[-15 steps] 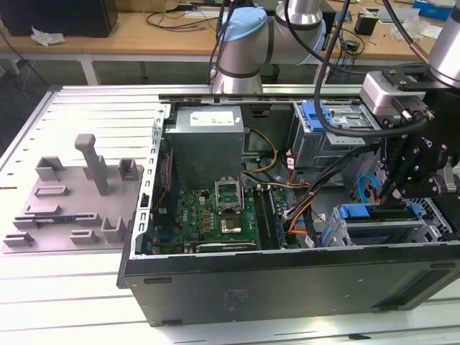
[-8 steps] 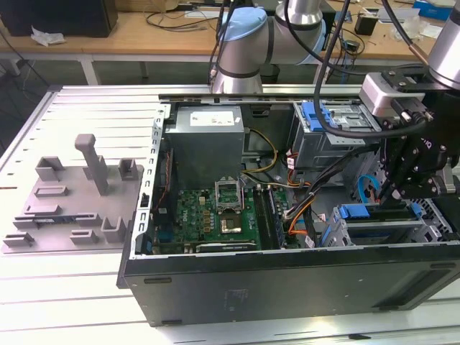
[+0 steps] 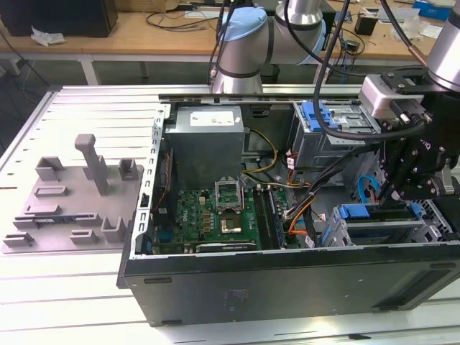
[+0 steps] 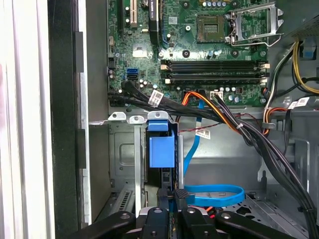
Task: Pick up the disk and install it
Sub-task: 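Insert the second disk wire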
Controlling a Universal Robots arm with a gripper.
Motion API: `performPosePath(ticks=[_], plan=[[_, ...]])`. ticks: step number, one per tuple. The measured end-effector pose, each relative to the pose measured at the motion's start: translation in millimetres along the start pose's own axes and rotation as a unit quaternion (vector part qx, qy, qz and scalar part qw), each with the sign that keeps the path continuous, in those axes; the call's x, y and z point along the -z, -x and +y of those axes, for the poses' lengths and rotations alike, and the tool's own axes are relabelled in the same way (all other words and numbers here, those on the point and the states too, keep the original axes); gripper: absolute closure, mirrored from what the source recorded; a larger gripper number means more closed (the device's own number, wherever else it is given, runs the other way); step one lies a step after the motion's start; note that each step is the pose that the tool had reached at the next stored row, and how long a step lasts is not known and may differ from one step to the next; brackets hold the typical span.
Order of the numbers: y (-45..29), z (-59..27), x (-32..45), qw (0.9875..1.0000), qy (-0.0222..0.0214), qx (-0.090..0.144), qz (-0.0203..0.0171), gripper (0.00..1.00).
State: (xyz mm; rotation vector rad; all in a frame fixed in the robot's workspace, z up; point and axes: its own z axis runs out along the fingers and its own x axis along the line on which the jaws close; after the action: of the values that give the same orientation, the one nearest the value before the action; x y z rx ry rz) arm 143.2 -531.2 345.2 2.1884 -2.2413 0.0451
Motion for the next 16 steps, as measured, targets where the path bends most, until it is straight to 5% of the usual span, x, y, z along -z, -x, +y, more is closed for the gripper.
performPosePath(ticks=[16], plan=[[0.0,0.0,0.1,1.0,0.0,0.0,-0.0004,0.84]])
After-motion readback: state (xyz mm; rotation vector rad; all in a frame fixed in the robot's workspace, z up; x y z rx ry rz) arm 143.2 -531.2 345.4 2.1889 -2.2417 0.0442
